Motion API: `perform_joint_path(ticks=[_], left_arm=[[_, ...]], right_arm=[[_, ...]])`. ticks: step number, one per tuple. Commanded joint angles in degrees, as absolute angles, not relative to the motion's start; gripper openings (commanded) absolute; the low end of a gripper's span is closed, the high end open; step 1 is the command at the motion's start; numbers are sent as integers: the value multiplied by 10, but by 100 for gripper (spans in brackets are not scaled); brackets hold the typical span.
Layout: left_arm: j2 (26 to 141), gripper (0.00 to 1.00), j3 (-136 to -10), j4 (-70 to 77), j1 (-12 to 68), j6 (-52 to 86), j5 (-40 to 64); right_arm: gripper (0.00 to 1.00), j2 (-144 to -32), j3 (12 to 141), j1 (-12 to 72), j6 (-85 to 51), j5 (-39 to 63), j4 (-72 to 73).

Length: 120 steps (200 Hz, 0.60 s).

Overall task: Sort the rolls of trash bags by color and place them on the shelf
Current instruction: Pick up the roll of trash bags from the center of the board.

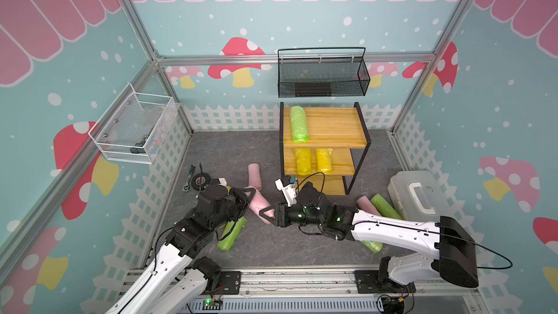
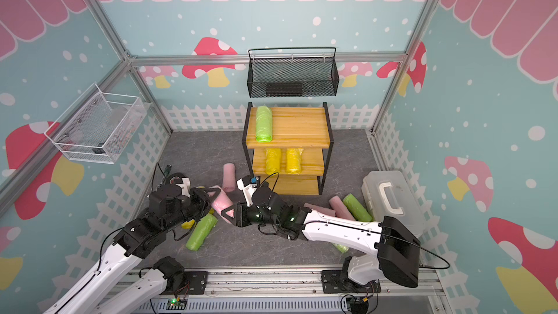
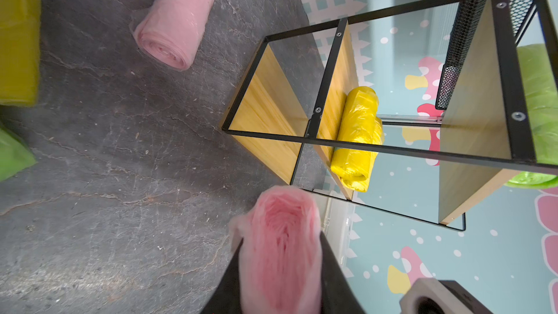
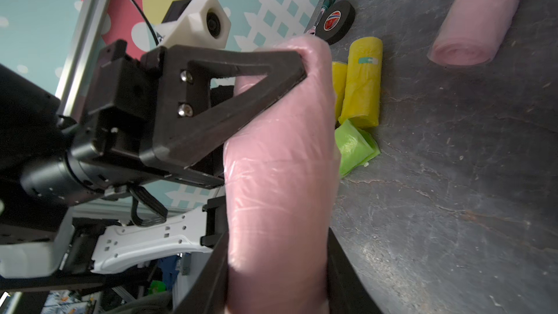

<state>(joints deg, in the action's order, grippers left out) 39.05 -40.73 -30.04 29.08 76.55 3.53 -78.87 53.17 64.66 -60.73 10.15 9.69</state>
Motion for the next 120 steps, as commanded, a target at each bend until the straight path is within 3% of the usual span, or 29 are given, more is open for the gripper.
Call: perform_joint_path(ticks=[1, 9, 26, 35, 50, 67, 120], left_arm=[[384, 0, -405, -274, 295, 768, 30], [386, 15, -405, -273, 296, 763, 29], [387, 59, -399, -274, 297, 756, 26], [387, 73, -396, -276, 297, 753, 23], [389, 88, -397, -285, 297, 741, 17], [395, 92, -404, -303, 297, 720, 11], [415, 90, -420, -358, 296, 655, -11]], right_arm=[[24, -803, 516, 651, -622, 102, 124], [16, -808, 510, 651, -631, 105, 136], [1, -814, 489, 651, -652, 106, 163], [0, -814, 471, 650, -666, 102, 177], [0, -807, 440, 648, -685, 90, 199], [0, -795, 411, 647, -695, 79, 212], [0, -739, 290, 638, -749, -12, 279]])
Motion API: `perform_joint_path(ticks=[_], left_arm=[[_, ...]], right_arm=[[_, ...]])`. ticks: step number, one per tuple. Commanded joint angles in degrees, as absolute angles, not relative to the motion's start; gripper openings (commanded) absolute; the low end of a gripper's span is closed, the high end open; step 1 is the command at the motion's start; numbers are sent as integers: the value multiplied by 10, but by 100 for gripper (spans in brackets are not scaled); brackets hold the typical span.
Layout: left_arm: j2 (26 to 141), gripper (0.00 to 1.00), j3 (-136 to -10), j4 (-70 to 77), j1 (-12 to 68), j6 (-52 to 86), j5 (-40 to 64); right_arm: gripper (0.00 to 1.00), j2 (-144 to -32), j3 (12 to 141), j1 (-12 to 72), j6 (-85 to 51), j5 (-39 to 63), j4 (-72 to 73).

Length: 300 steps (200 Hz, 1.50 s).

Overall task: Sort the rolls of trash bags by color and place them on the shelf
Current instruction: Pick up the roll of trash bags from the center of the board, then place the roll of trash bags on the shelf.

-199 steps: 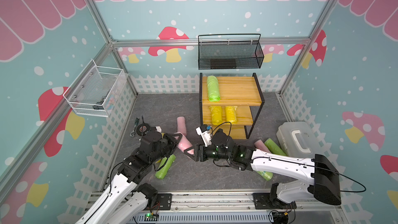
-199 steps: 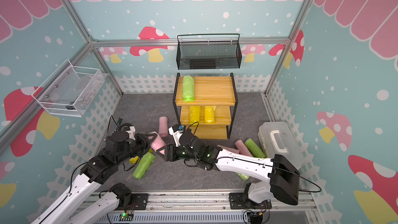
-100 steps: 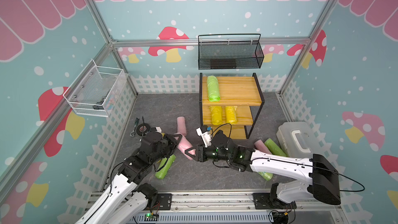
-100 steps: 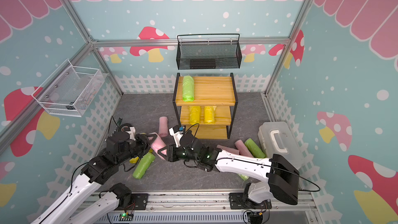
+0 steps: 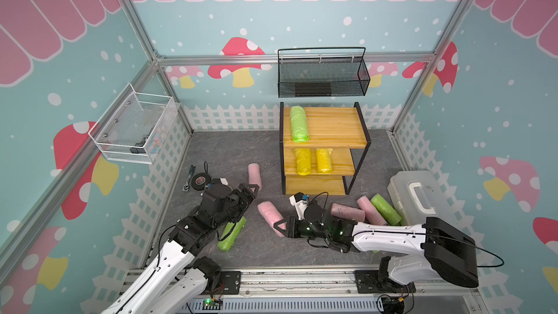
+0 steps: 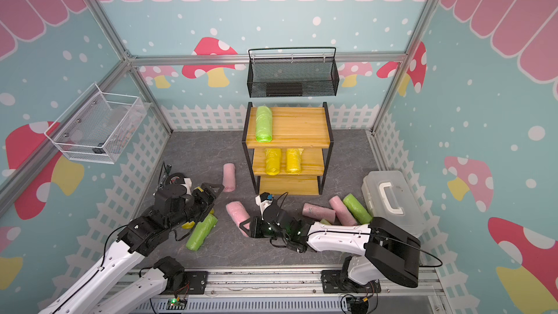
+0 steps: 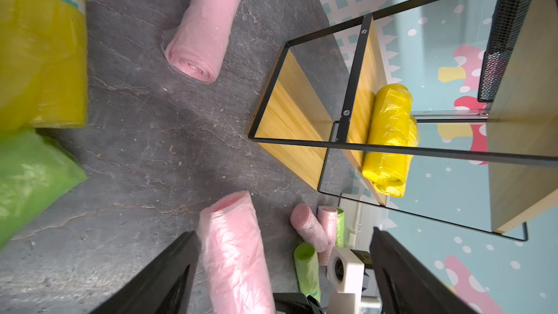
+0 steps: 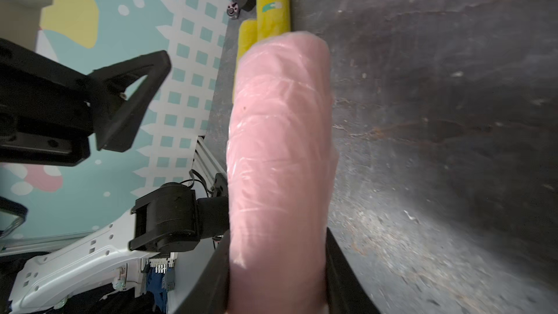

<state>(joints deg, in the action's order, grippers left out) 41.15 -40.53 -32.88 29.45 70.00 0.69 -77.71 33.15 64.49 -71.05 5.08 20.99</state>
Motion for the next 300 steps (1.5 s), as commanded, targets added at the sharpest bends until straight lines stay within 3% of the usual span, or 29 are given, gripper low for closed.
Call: perform_joint_path(ticks=[1, 46, 82, 112, 173, 300], left_arm=[[416, 90, -420, -358, 296, 655, -11], [418, 89, -412, -358, 296, 644, -7], [417, 89, -408, -357, 296, 642, -11], [416, 88, -409, -357, 296, 637, -9], [418, 88, -409, -357, 295, 632, -7], [433, 88, -404, -353, 283, 613, 0]], right_arm=[[0, -738, 289, 638, -750, -14, 280], [0, -699, 241, 605, -764, -73, 309], [0, -715, 201, 584, -777, -127, 433], [0, -778, 157, 572, -820, -179, 588], [0, -956, 188, 517, -862, -130, 809], [0, -1075, 272, 450, -914, -97, 811]])
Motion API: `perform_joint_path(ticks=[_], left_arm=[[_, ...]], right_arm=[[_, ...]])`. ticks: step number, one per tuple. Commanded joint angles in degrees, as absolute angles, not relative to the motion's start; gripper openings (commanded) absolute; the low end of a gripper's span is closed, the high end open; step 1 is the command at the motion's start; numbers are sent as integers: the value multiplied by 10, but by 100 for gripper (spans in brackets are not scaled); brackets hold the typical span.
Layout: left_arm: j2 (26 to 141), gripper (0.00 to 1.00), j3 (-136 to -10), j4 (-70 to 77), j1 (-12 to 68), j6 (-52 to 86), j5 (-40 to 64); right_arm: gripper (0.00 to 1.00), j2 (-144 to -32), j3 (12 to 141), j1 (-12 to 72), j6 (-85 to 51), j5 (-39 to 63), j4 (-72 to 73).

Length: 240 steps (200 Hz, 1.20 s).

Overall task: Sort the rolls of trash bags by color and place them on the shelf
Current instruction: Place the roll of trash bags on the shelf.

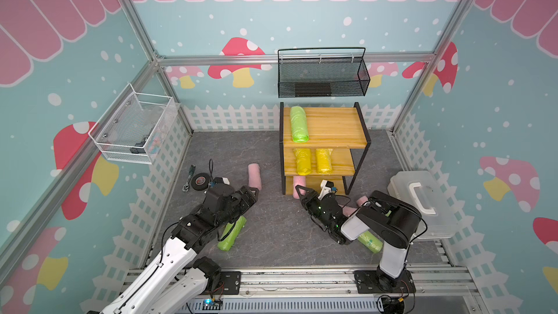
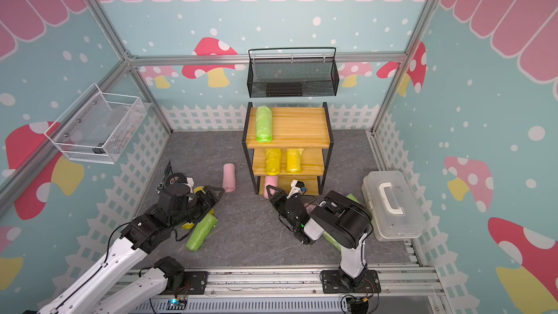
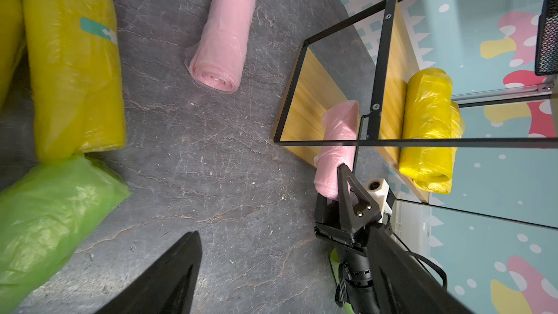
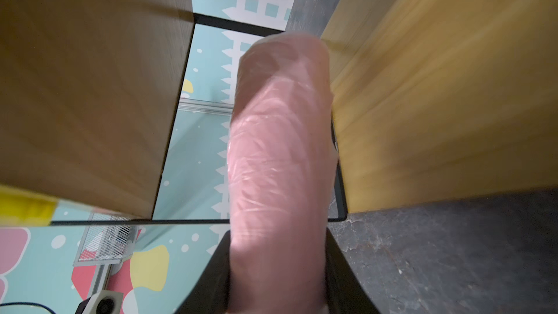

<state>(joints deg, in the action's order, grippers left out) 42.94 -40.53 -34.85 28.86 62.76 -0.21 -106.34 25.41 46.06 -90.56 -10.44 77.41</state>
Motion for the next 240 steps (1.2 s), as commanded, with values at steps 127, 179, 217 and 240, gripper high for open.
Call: perform_joint_path(ticks=[127, 179, 217, 240], left_arm=[[438, 89, -383, -340, 248, 606, 49], [457, 93, -386, -340, 237, 602, 75], [467, 94, -387, -340, 237, 596, 81], [473, 94, -389, -340, 222, 592, 86]], right_arm=[[12, -1193, 352, 418, -964, -47, 811], [46, -1227, 350, 406, -1018, -36, 811], [62, -1212, 328, 401, -1020, -46, 809], [65, -1206, 315, 399, -1022, -50, 806]])
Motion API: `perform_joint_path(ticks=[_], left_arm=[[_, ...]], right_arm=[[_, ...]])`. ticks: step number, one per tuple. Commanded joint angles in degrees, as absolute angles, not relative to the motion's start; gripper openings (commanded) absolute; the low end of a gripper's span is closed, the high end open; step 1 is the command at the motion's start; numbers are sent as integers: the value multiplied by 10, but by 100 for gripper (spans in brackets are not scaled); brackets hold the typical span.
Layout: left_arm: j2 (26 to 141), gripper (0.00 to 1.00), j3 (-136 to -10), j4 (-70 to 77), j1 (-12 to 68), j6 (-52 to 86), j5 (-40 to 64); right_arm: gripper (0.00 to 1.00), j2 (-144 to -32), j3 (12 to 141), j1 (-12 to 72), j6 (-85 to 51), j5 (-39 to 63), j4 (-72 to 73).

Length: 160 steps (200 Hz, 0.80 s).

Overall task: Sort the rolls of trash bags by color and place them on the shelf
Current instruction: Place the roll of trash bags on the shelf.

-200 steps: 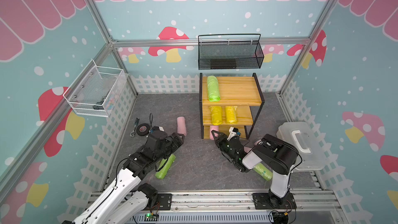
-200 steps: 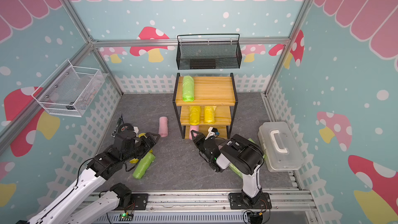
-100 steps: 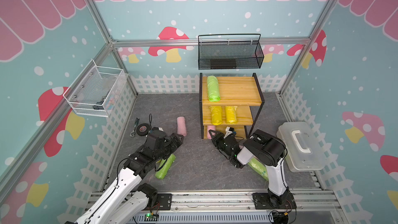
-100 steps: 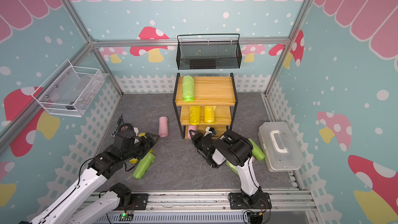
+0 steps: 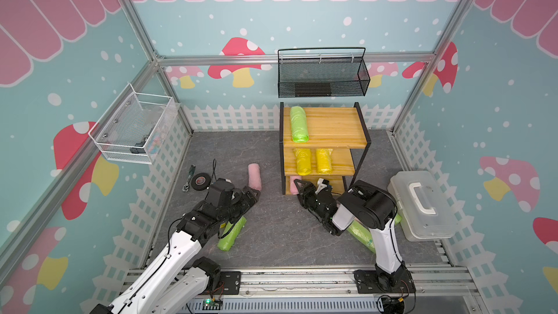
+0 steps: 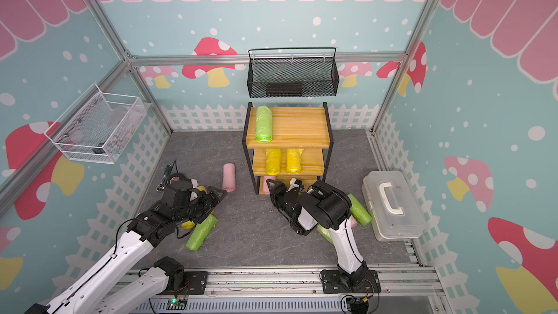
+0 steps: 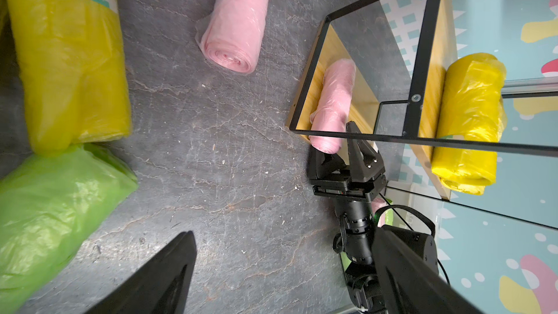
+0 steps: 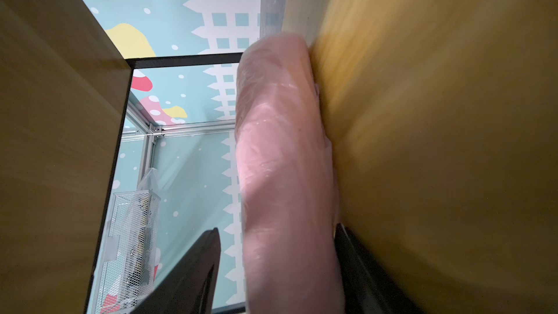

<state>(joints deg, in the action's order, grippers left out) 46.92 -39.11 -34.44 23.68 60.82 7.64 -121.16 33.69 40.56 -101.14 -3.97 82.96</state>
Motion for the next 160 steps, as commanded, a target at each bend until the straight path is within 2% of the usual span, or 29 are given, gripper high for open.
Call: perform_joint_path(ticks=[1, 42, 147, 160], left_arm=[[474, 94, -389, -340, 222, 592, 87], [486, 99, -400, -349, 215, 574, 92], [502, 99, -403, -353, 208, 550, 103], [501, 99, -402, -353, 206, 548, 102]], right_arm=[[65, -1205, 314, 398, -1022, -50, 806], [67, -1176, 289, 399, -1018, -62, 780], [67, -1093, 304, 392, -938, -71, 635], [67, -1055, 303, 392, -915, -76, 600]])
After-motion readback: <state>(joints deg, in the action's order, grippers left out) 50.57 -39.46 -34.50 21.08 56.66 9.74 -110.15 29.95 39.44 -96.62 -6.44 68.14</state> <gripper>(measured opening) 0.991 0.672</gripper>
